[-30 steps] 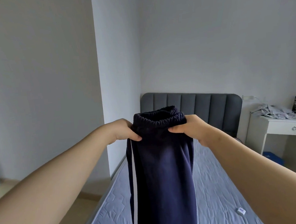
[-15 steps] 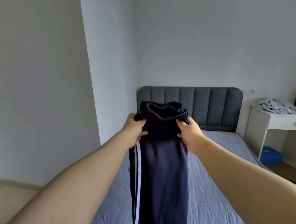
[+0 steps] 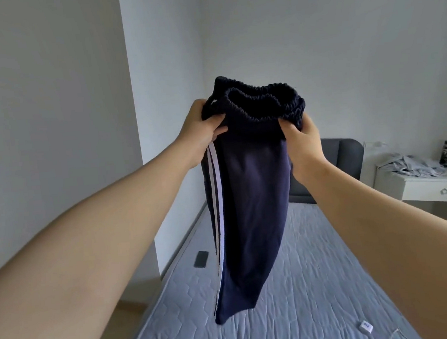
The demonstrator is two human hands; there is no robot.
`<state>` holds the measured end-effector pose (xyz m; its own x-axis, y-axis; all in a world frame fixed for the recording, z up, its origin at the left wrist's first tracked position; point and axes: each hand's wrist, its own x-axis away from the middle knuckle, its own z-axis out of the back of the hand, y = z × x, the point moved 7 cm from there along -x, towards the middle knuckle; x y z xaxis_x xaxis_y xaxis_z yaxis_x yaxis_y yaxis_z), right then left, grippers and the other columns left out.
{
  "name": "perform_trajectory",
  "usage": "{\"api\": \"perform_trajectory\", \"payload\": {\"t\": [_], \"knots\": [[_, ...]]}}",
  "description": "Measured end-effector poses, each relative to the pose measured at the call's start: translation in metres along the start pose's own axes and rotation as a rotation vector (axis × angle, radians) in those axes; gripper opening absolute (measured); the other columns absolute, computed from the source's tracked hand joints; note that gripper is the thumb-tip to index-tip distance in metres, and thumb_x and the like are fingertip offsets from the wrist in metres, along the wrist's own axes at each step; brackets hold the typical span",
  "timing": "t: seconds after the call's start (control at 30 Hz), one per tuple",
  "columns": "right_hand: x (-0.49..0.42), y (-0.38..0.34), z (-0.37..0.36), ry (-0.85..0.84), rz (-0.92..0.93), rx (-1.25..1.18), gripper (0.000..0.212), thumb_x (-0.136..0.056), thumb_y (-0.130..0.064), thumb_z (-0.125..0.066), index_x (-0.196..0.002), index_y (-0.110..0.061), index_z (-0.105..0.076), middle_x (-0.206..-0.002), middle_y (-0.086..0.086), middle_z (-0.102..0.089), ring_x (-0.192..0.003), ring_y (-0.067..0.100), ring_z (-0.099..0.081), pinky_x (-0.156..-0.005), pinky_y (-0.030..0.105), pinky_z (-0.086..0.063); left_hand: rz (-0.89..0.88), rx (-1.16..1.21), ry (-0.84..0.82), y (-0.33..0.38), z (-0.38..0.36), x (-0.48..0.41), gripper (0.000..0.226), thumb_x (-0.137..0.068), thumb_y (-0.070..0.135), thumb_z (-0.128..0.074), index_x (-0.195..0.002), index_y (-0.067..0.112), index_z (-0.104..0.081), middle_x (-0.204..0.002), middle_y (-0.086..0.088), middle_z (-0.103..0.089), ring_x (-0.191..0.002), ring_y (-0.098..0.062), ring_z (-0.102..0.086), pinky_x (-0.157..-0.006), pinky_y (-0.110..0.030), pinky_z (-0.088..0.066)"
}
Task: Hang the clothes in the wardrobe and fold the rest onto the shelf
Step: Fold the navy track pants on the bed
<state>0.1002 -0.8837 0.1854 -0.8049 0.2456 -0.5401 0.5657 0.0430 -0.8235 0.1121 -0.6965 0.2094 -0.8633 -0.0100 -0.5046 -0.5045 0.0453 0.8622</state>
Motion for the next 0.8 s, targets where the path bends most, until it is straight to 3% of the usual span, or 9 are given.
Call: {"api": "perform_trajectory", "payload": {"t": [0.13, 0.27, 0.47, 0.57, 0.7, 0.8], "knots": [[0.037, 0.010, 0.022, 0.011, -0.082, 0.013, 0.013, -0.087, -0.014, -0.058, -0.075, -0.019, -0.055, -0.082, 0.005, -0.052, -0.079, 0.015, -0.045, -0.073, 0.032, -0.040, 0.123, -0.069, -0.007, -0.023, 0.001, 0.044, 0.014, -0.095, 0.017, -0.050, -0.103, 0.026, -0.043, -0.106, 0.012, -0.054, -0.089, -0.019, -0.066, -0.078, -0.025, -0.048], [0.090, 0.044, 0.046, 0.026, -0.215, 0.051, 0.025, -0.082, -0.010, -0.061, -0.061, -0.020, -0.052, -0.062, -0.005, -0.051, -0.063, 0.011, -0.044, -0.061, 0.023, -0.038, 0.265, -0.127, -0.005, -0.071, 0.003, 0.107, 0.016, -0.092, 0.017, -0.055, -0.093, 0.030, -0.046, -0.101, 0.012, -0.059, -0.081, -0.012, -0.068, -0.078, -0.026, -0.050], [0.191, 0.107, 0.078, 0.023, -0.453, 0.213, 0.015, -0.077, -0.008, -0.062, -0.064, -0.015, -0.058, -0.069, 0.002, -0.056, -0.075, 0.018, -0.049, -0.071, 0.034, -0.042, 0.483, -0.304, -0.043, -0.141, 0.018, 0.210, 0.019, -0.083, 0.015, -0.068, -0.084, 0.028, -0.054, -0.077, 0.007, -0.058, -0.066, -0.006, -0.055, -0.057, -0.016, -0.044], [0.244, 0.131, 0.089, -0.003, -0.558, 0.394, 0.010, -0.074, -0.018, -0.062, -0.073, -0.008, -0.060, -0.071, 0.002, -0.059, -0.083, 0.026, -0.055, -0.092, 0.045, -0.045, 0.569, -0.355, -0.082, -0.165, 0.027, 0.259, 0.021, -0.077, 0.011, -0.073, -0.079, 0.025, -0.059, -0.077, 0.009, -0.060, -0.069, -0.003, -0.054, -0.051, -0.009, -0.038], [0.315, 0.153, 0.099, 0.001, -0.707, 0.498, 0.024, -0.067, -0.027, -0.061, -0.079, -0.007, -0.059, -0.077, 0.005, -0.061, -0.106, 0.033, -0.052, -0.101, 0.052, -0.036, 0.708, -0.349, -0.131, -0.194, 0.042, 0.324, 0.021, -0.075, 0.012, -0.076, -0.078, 0.027, -0.061, -0.081, 0.013, -0.062, -0.075, 0.002, -0.054, -0.057, -0.011, -0.035], [0.373, 0.172, 0.098, -0.011, -0.795, 0.459, 0.020, -0.057, -0.027, -0.057, -0.067, -0.010, -0.055, -0.079, 0.010, -0.060, -0.094, 0.032, -0.055, -0.103, 0.055, -0.035, 0.800, -0.363, -0.193, -0.218, 0.058, 0.372, 0.018, -0.075, 0.010, -0.075, -0.082, 0.021, -0.062, -0.084, 0.009, -0.064, -0.078, -0.003, -0.056, -0.061, -0.015, -0.038]]}}
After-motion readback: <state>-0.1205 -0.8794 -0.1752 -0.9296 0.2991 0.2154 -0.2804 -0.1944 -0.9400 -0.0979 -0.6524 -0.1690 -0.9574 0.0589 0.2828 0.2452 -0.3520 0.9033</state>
